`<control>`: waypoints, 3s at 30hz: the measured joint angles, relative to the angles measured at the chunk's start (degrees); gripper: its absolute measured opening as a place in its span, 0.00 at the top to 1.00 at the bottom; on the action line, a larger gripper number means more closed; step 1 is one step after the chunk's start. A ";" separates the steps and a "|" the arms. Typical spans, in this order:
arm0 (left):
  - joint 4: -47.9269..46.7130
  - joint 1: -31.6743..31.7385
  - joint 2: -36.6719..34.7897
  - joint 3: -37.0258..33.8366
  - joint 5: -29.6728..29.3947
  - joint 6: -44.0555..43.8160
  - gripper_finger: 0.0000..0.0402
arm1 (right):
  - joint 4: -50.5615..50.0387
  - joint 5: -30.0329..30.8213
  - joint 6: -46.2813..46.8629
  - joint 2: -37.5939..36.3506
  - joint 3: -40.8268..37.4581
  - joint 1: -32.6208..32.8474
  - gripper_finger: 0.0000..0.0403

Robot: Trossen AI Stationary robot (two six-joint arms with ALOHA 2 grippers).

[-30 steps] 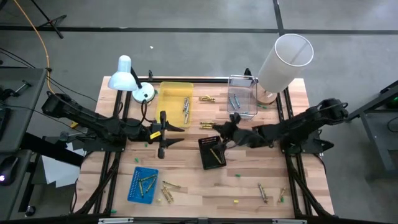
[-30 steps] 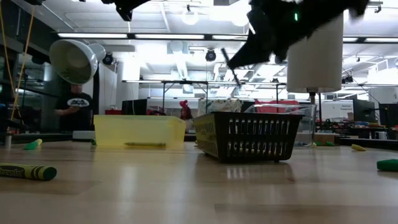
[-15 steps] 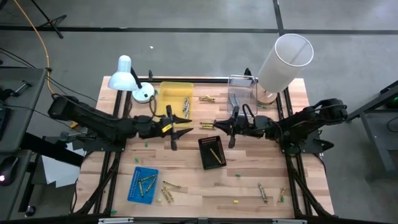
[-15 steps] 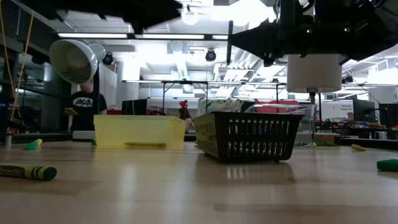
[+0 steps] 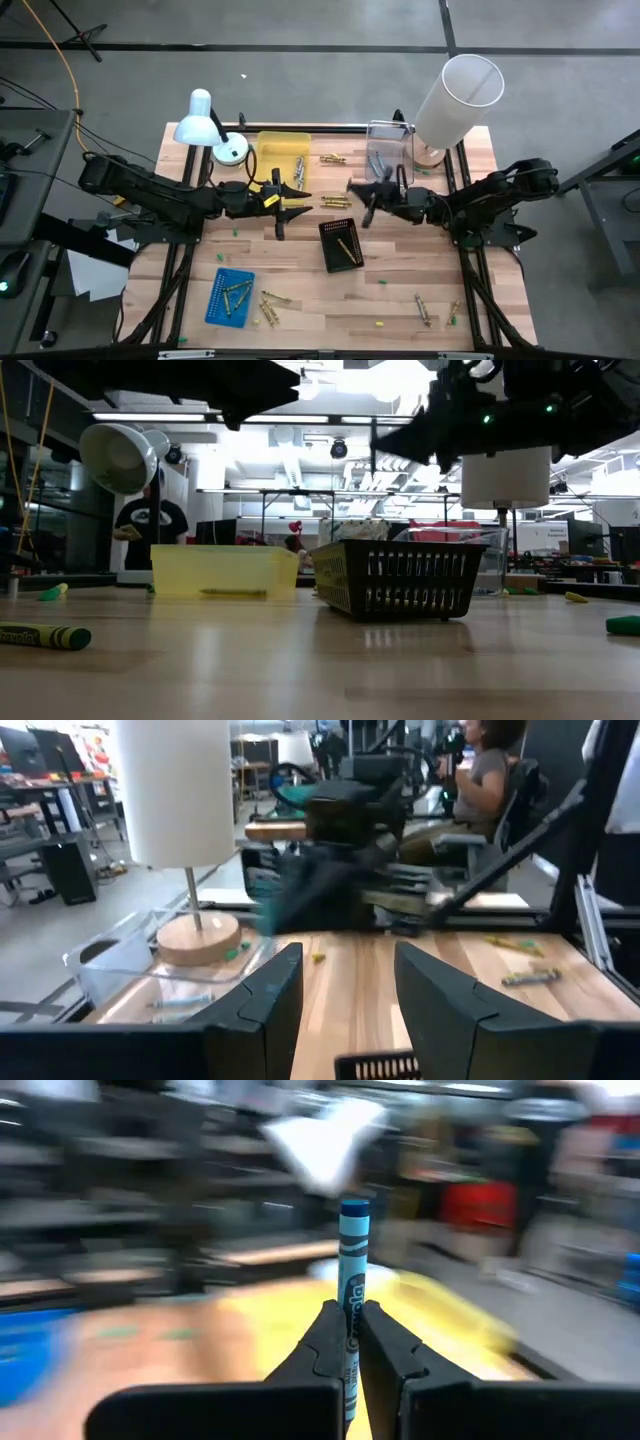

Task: Sort crayons
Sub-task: Put the blue crayon into the transparent bin, then put the green crayon into the blue bin

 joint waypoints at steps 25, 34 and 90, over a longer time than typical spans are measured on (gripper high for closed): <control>-5.85 -1.41 -2.56 0.00 -0.70 -2.01 0.64 | -26.71 43.55 24.04 0.02 -0.07 -6.40 0.98; -6.58 -1.43 -2.53 0.00 -0.81 -2.91 0.64 | -26.69 43.55 23.02 0.02 -0.07 -6.40 0.90; -7.82 -2.18 -2.51 0.00 -0.03 -5.65 0.64 | -1.71 -19.66 0.76 -5.77 1.57 1.95 0.49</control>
